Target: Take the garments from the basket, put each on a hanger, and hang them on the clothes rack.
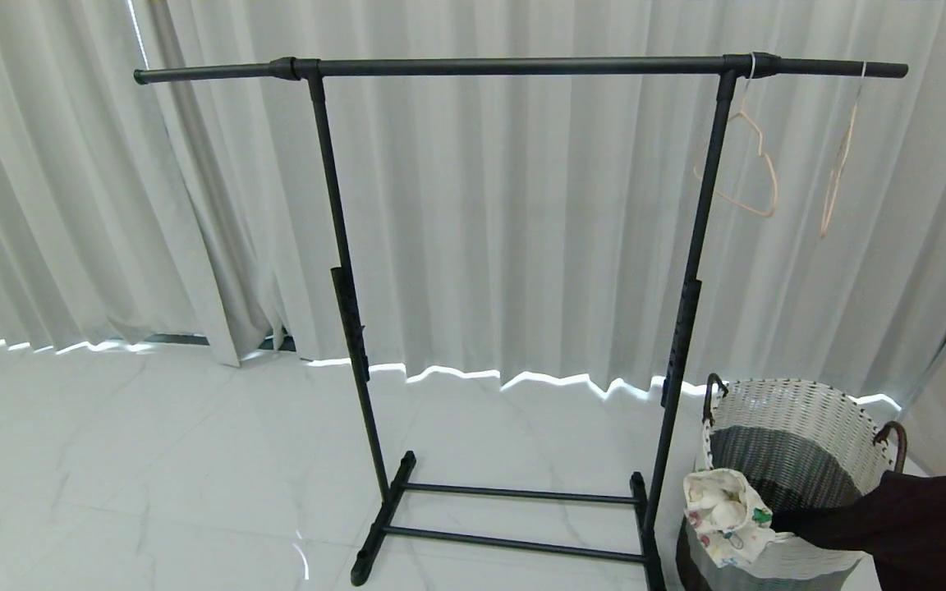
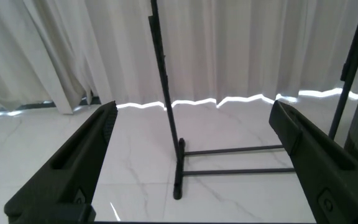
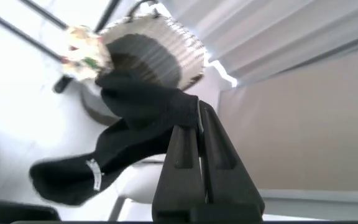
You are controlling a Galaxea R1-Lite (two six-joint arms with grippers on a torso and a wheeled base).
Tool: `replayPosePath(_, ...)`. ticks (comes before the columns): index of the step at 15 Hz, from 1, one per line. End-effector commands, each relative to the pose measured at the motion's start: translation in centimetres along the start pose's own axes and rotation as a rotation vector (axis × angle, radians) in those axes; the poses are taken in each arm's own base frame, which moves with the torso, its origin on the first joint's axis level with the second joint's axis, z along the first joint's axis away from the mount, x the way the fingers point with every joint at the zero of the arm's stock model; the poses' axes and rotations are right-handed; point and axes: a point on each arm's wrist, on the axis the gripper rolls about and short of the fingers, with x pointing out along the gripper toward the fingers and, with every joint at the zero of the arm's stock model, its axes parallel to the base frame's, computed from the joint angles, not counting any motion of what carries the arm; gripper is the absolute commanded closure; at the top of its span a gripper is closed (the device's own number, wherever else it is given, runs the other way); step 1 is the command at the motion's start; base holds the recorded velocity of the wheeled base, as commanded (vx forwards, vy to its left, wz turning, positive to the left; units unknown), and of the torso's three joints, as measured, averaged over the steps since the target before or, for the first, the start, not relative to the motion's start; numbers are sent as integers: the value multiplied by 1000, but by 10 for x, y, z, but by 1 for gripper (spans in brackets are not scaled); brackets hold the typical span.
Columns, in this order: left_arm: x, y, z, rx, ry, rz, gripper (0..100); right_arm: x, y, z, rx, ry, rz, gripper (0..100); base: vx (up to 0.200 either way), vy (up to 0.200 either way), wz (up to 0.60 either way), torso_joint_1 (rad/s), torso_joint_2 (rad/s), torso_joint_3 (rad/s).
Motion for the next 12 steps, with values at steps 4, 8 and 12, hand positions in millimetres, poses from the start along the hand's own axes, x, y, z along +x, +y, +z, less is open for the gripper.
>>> replayPosePath(4,0,0,0,-2,0,0,0,8,5,-4,-11,26,34,100,0,200,0,4,5,2)
replayPosePath(8,0,0,0,1,0,0,0,21,11,-5,-30,54,96,100,0,0,0,0,0,0)
replayPosePath(12,0,0,0,4,0,0,0,43,32,7,-12,40,317,100,0,0,0,0,0,0)
